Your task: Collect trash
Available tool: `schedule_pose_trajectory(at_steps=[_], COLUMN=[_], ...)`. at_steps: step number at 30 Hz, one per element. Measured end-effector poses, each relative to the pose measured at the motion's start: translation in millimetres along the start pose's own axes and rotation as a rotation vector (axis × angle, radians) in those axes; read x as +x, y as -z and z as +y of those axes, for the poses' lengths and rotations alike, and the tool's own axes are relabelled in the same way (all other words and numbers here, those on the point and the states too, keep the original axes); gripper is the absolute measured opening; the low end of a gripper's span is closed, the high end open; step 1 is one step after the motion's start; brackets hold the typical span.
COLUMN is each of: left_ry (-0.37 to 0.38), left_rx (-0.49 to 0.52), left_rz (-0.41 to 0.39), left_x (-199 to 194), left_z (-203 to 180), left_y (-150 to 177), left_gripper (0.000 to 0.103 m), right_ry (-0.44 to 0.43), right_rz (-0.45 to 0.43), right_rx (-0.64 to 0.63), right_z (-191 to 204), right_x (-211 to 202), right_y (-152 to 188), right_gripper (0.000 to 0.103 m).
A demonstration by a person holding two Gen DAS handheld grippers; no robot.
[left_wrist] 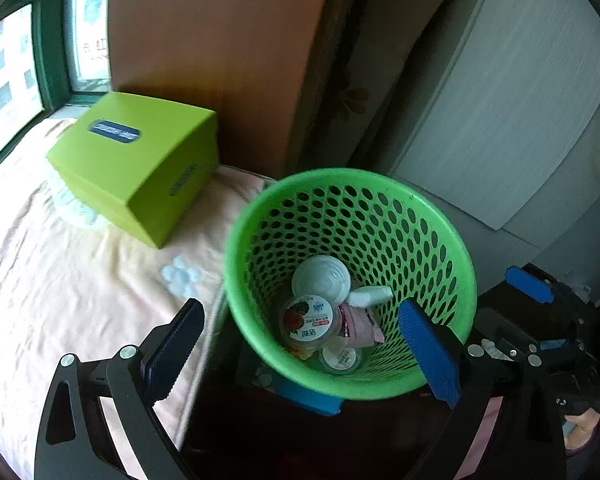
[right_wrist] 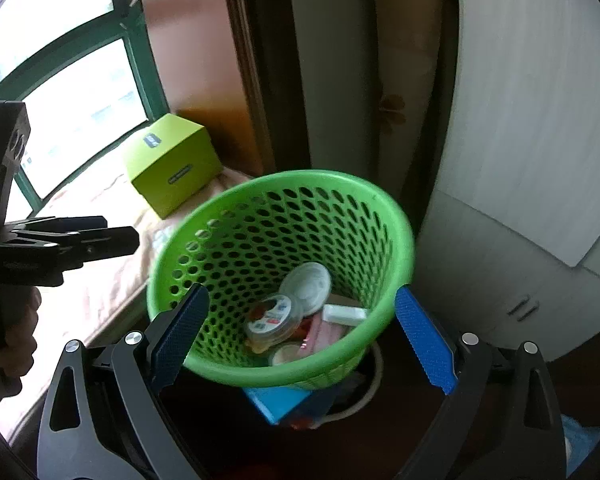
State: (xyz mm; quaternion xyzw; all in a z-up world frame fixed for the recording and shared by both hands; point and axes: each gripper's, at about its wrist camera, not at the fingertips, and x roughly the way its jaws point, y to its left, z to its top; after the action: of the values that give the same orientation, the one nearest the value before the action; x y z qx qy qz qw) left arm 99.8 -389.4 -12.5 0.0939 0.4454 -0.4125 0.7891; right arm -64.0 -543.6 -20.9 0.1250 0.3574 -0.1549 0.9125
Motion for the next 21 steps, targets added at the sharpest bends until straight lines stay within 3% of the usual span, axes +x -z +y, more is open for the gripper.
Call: schedule_pose_trajectory(at_steps=[9,21], left_ry=[-0.104,-0.271], left_rx=[-0.031,-0.164], left_rz=[-0.071,-0.163], left_x=[-52,-125], left_z=[41,118], left_y=[22,77], left_gripper=[0.094,0.094], right_ry=[-0.072,-0.143], right_rz=[0.003,0.008], right_rx=[-0.016,-0.083], right_z=[47,127], right_x=[0,-4], right_y=[4,4], right_gripper=[0.094,0.096])
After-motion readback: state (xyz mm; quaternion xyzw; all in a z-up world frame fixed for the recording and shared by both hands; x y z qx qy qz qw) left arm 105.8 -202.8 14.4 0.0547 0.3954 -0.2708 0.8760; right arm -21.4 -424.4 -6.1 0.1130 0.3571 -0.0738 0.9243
